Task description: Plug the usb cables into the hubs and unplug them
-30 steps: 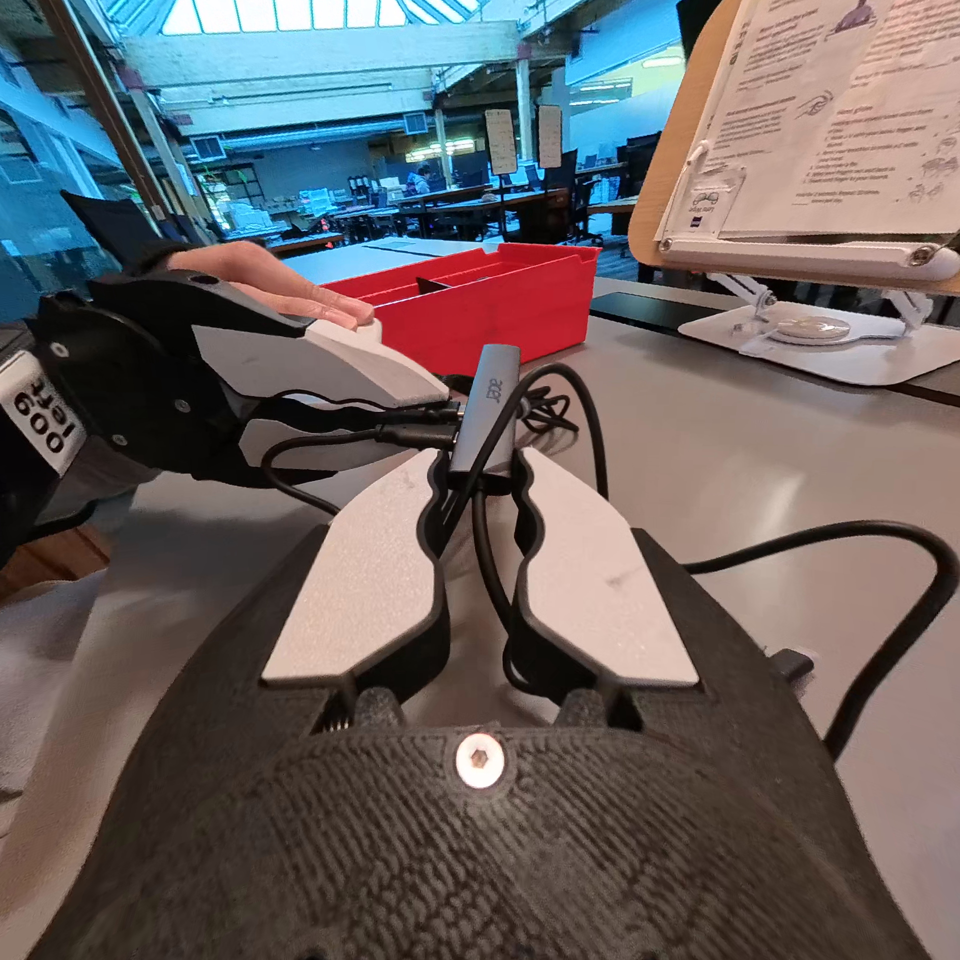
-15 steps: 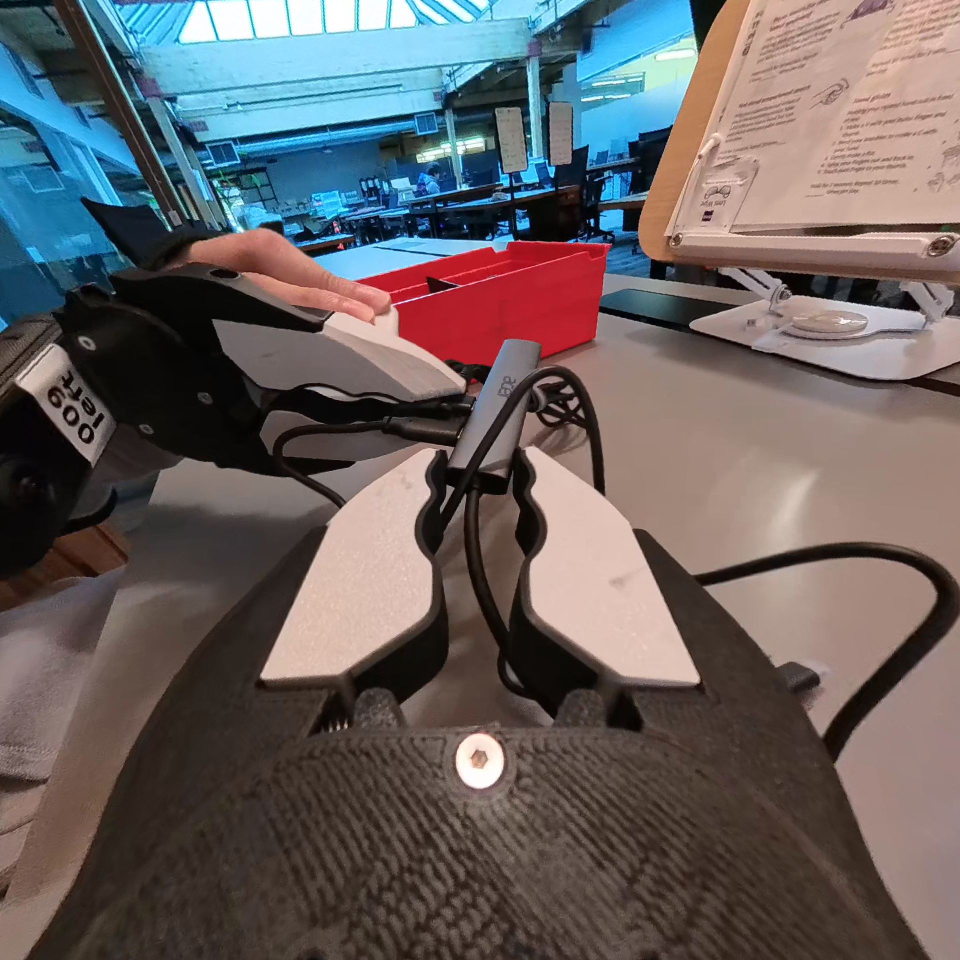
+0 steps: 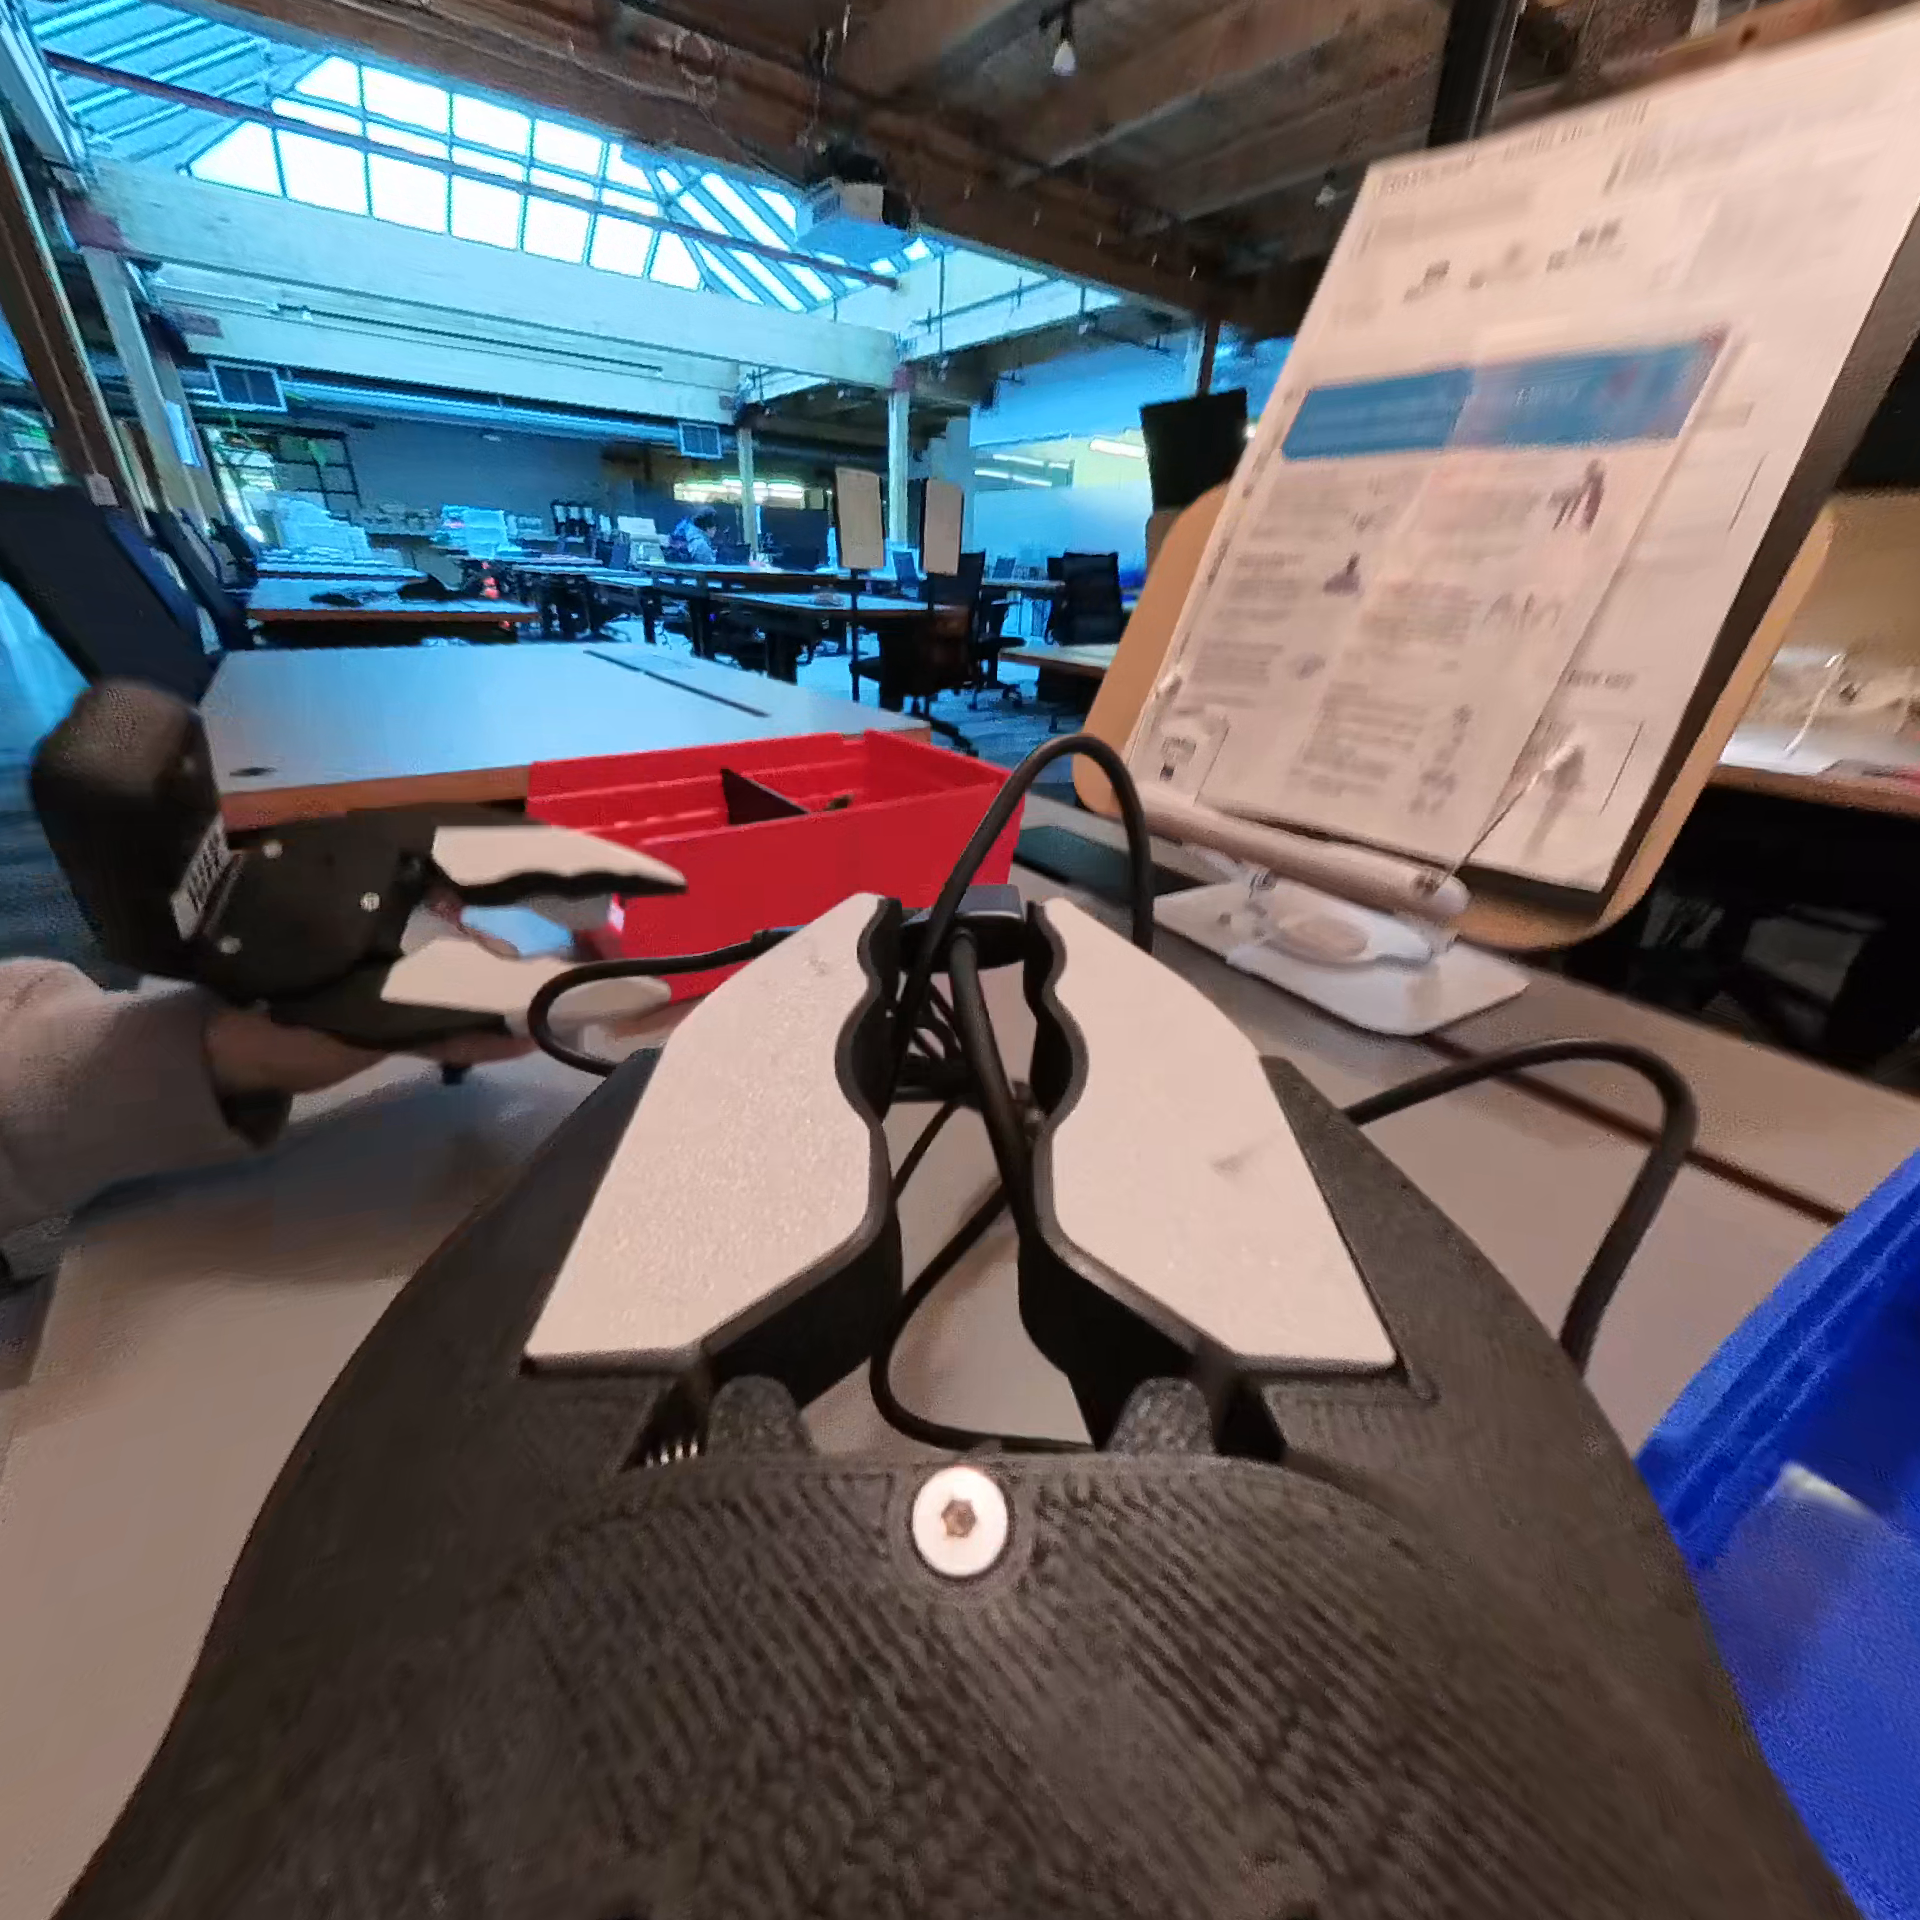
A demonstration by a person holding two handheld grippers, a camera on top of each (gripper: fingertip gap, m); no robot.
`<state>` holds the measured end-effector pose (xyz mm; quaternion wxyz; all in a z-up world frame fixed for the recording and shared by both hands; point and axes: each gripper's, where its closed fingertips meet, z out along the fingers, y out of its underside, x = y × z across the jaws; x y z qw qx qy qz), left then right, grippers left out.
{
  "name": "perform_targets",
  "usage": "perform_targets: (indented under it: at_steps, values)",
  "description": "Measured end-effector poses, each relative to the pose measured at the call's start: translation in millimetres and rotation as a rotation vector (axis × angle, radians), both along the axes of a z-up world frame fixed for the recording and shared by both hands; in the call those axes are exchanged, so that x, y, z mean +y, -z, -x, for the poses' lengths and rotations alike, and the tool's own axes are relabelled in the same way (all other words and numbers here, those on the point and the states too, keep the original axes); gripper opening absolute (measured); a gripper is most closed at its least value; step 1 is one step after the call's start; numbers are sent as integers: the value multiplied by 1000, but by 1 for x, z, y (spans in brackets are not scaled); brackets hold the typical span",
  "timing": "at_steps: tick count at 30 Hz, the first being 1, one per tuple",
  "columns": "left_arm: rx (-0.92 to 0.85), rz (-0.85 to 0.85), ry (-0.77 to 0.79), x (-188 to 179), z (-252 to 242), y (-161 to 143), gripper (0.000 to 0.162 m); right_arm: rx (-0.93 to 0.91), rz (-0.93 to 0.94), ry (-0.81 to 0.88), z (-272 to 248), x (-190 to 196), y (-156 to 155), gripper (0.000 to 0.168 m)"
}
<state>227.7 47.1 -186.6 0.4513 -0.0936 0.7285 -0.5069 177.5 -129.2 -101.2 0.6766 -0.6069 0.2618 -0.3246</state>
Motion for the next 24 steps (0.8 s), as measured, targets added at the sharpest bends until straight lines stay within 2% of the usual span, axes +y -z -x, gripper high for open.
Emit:
perform_targets:
  at_steps: [6, 11, 15, 18, 24]
  values:
    - [-119, -110, 4, -2, 13, 14, 40, -112, 119, 128, 18, -23, -79, 24]
    - [-235, -172, -1, 3, 24, 20, 36, -192, 219, 334, 17, -78, -156, 23]
    - [-275, -253, 24, -3, 29, 29, 35, -172, 359, 525, -2, -133, -189, 23]
    - [-291, -291, 27, -5, 31, 33, 35, -31, 467, 580, -36, -172, -172, 24]
    - [-290, -326, 31, -5, 31, 39, 34, 342, 502, 497, -96, -201, -69, 23]
